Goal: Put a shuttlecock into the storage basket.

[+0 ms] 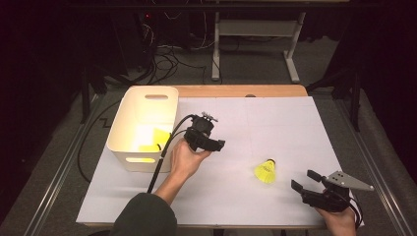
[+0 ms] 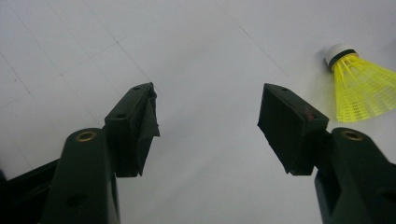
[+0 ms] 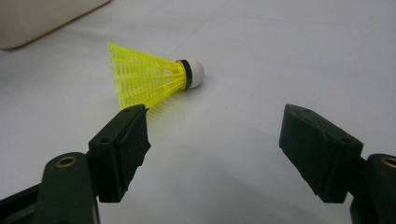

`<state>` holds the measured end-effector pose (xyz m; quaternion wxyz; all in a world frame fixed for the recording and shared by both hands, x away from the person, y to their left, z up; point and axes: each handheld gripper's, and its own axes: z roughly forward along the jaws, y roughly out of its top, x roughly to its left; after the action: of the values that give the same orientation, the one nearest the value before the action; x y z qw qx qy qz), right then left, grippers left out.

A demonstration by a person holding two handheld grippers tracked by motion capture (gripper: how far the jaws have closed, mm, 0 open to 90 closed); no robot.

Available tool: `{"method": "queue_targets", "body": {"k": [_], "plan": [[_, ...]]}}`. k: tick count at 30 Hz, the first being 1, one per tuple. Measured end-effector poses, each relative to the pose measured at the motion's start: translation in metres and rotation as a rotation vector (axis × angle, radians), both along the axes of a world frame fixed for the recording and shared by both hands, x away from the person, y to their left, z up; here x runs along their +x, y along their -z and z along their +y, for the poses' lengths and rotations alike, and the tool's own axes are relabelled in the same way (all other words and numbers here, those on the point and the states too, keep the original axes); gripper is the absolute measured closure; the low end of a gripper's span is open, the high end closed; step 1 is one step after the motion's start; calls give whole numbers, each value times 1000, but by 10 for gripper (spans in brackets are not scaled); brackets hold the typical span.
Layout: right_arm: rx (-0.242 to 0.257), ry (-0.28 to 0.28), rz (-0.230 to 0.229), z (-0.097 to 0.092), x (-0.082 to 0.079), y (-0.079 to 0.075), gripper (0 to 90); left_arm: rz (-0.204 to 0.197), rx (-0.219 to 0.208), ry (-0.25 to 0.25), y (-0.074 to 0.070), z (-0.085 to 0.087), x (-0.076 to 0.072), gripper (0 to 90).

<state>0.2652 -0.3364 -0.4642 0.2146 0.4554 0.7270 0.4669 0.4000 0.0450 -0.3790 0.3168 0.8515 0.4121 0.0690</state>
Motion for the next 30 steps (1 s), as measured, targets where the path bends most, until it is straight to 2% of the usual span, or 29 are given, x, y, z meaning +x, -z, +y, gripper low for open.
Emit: {"method": "queue_targets", "body": {"k": [11, 14, 15, 17, 23, 30], "plan": [[1, 6, 5, -1, 1, 1, 246, 3, -7, -4, 6, 6, -4, 380], [-2, 3, 8, 0, 1, 1, 245, 6, 37, 7, 10, 4, -7, 379], [-4, 3, 7, 0, 1, 1, 245, 5, 39, 9, 10, 4, -7, 379], [-3, 8, 5, 0, 1, 0, 245, 5, 18, 5, 11, 6, -8, 379], [-6, 0, 5, 1, 0, 0, 245, 12, 5, 18, 18, 7, -13, 379], [-12, 0, 10, 2, 2, 0, 245, 25, -6, 29, 25, 8, -12, 378]]}}
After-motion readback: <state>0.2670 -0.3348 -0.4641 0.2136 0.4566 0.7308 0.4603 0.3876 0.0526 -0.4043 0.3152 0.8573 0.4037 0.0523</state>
